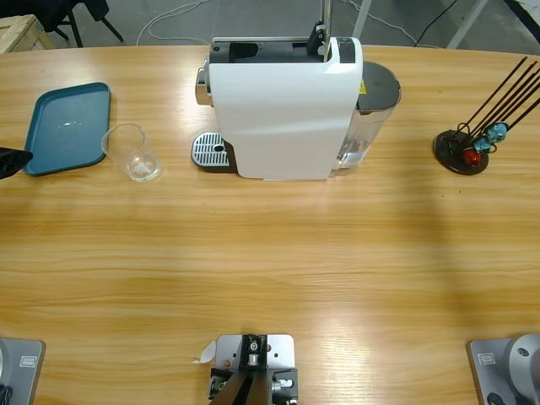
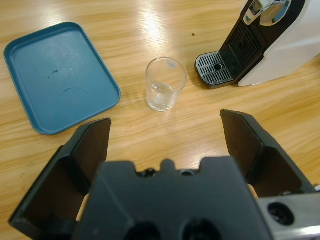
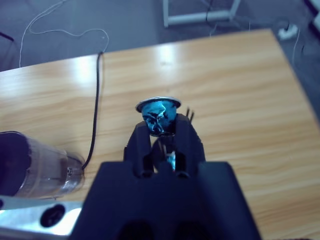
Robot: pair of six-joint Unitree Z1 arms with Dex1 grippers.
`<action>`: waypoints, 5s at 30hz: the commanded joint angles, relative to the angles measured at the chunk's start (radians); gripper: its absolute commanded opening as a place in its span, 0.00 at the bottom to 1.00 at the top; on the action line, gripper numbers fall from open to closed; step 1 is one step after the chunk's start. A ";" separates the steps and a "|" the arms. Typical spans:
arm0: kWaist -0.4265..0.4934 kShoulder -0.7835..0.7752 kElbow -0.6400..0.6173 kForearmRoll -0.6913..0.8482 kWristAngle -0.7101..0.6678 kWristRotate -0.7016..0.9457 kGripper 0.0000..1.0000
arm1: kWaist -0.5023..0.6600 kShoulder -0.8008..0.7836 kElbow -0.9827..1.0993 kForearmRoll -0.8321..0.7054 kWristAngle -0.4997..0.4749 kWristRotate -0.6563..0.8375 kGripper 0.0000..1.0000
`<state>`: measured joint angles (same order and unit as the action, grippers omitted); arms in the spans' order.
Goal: Pour coffee
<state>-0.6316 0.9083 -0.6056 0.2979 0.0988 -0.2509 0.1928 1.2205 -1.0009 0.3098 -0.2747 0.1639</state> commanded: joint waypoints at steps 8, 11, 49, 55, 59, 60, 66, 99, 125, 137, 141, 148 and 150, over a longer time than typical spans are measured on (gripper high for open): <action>-0.007 -0.051 0.056 -0.027 0.012 0.002 0.94 | 0.557 -0.150 -0.013 0.203 0.512 -0.430 0.00; -0.007 -0.051 0.057 -0.029 0.010 0.003 0.94 | 0.615 -0.080 -0.024 0.230 0.637 -0.484 0.00; -0.007 -0.074 0.066 -0.037 0.007 0.004 0.99 | 0.578 0.817 -1.120 0.641 0.444 -0.911 0.00; -0.007 -0.074 0.066 -0.039 0.007 0.004 0.99 | 0.564 0.837 -1.141 0.640 0.411 -0.906 0.00; -0.007 -0.074 0.066 -0.039 0.006 0.004 0.99 | 0.563 0.837 -1.139 0.641 0.404 -0.905 0.00; -0.007 -0.074 0.066 -0.039 0.005 0.004 0.99 | 0.563 0.837 -1.137 0.641 0.405 -0.905 0.00; -0.007 -0.074 0.066 -0.039 0.005 0.004 0.99 | 0.563 0.850 -1.131 0.641 0.414 -0.901 0.00; -0.007 -0.078 0.067 -0.040 0.007 0.004 0.99 | 0.551 0.879 -1.092 0.638 0.417 -0.879 0.00; -0.007 -0.078 0.067 -0.040 0.007 0.004 0.98 | 0.551 0.889 -1.084 0.642 0.412 -0.870 0.57; -0.007 -0.076 0.067 -0.040 0.007 0.004 0.98 | 0.568 0.784 -1.152 0.660 0.453 -0.811 0.94; -0.007 -0.077 0.067 -0.040 0.007 0.004 0.98 | 0.619 0.668 -1.177 0.710 0.454 -0.765 0.08; -0.007 -0.081 0.069 -0.040 0.007 0.004 0.98 | 0.622 0.421 -1.053 0.780 0.359 -0.573 0.00; -0.007 -0.080 0.069 -0.040 0.007 0.004 0.98 | 0.622 0.327 -0.912 0.660 0.299 -0.469 0.00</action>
<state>-0.6322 0.8047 -0.5693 0.2672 0.0996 -0.2510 0.8067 1.7995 -2.1482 1.0777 0.1442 -0.5169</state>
